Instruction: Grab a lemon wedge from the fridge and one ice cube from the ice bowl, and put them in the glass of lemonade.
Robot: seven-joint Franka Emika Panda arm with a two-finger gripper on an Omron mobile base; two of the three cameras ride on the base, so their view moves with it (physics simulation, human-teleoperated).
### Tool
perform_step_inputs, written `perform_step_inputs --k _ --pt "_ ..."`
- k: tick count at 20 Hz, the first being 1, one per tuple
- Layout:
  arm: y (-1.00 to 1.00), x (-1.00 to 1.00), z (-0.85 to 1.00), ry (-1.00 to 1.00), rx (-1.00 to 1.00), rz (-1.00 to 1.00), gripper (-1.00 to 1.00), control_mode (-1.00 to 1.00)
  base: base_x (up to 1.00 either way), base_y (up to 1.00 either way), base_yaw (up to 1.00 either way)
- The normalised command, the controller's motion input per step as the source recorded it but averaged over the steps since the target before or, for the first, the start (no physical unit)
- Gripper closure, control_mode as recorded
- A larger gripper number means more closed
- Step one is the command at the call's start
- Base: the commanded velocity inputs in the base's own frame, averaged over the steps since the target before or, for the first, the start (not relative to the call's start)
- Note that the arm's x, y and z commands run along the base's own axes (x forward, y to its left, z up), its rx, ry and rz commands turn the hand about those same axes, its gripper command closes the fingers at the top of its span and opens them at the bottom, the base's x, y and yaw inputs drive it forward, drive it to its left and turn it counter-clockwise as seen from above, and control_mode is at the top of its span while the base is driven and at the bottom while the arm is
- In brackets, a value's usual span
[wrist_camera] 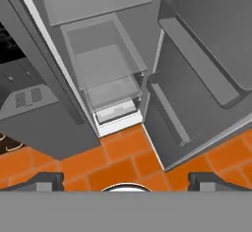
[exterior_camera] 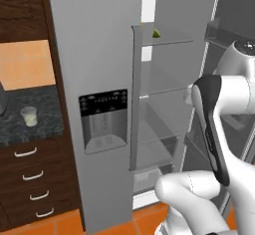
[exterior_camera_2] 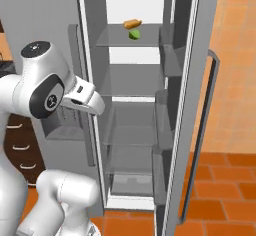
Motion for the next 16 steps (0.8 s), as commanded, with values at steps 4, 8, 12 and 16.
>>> perform_step_inputs --k 4,8,12,16 --pt "0.0 0.0 0.0 0.0 0.0 0.0 -1.0 1.0 0.43 -0.15 -0.01" --pt "0.0 0.0 0.0 0.0 0.0 0.0 -1.0 1.0 0.89 -0.34 0.07" --pt "0.0 0.0 0.0 0.0 0.0 0.0 -1.0 1.0 0.62 -0.29 0.07" --pt "0.0 0.0 0.0 0.0 0.0 0.0 -1.0 1.0 0.56 -0.31 0.12"
